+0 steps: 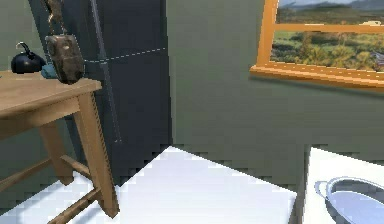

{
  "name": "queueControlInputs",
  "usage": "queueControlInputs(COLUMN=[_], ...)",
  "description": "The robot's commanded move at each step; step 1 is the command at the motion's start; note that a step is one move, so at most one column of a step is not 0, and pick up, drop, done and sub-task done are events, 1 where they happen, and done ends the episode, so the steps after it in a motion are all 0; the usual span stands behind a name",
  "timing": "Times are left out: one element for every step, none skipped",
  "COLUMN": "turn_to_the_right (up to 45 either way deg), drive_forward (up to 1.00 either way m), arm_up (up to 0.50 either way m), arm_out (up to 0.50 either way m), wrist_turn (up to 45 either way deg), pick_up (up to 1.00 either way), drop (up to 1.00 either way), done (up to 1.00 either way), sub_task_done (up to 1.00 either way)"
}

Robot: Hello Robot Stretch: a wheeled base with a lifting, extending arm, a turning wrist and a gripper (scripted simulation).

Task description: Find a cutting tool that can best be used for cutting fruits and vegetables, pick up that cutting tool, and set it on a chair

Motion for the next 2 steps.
queueControlInputs(turn_to_the_right=[0.0, 0.0], drive_forward=[0.00, 0.00], arm_up=[0.04, 0.00], arm_out=[0.00, 0.00], wrist_turn=[0.0, -45.0], pick_up=[0.00, 0.00], drop=[0.00, 0.00], done=[0.00, 0.00], sub_task_done=[0.00, 0.00])
